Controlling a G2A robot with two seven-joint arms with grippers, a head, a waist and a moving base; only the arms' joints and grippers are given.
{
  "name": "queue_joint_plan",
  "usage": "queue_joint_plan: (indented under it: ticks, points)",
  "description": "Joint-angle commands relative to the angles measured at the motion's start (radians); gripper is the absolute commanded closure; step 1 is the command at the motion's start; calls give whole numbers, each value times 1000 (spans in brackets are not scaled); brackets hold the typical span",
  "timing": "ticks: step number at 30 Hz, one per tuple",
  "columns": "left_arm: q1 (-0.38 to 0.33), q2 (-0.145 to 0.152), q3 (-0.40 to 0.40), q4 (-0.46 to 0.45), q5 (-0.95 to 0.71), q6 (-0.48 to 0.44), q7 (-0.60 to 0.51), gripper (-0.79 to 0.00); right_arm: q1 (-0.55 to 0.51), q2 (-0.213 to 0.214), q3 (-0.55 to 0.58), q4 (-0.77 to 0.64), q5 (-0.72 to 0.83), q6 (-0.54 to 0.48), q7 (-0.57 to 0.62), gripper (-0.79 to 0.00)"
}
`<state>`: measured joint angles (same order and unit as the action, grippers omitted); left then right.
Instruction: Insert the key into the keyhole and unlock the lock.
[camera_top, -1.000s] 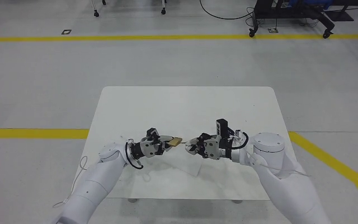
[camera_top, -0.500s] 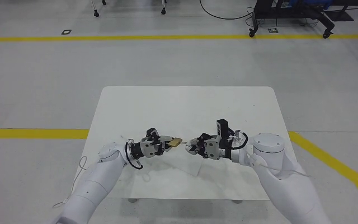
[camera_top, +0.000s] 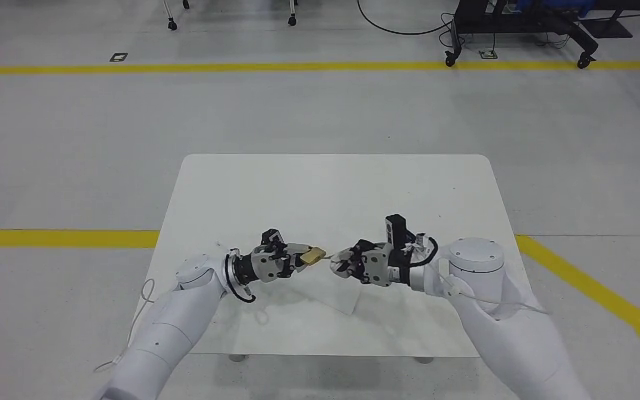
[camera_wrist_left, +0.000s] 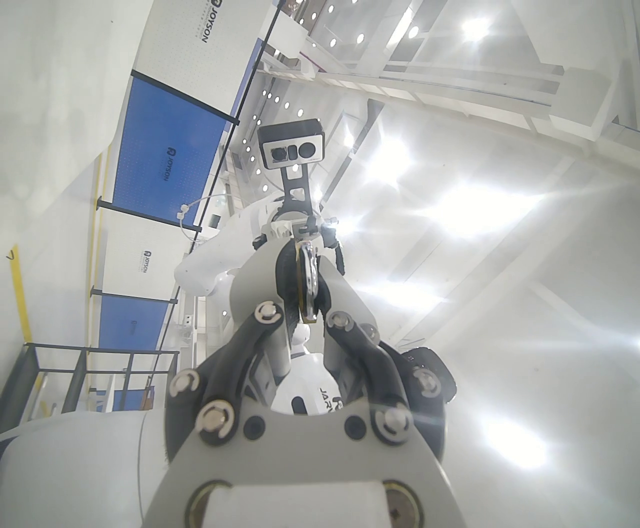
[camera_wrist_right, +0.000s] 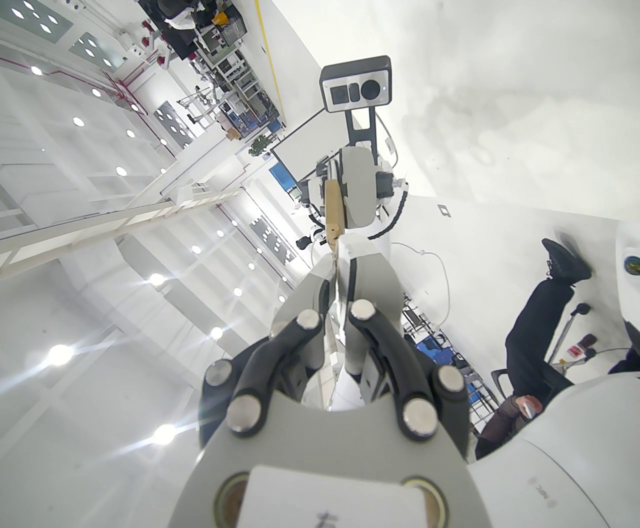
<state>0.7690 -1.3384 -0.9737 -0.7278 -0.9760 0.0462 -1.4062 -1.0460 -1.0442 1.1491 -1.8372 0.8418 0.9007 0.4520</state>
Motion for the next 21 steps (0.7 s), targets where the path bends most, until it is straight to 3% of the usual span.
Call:
queue_joint_plan:
  ticks: [1,13,21]
  points:
    - [1,0,-2,-1,3,0,2,0,-1,0,-4,-2,-3,2,-1,0]
    - [4,-3,-13,-3,25,-7,25,0,-13,5,3,-14,-15,-11,6,0]
    - [22,5,-33,-50,88,-58,132,0,-57,0,43,-43,8,-46,-144,0]
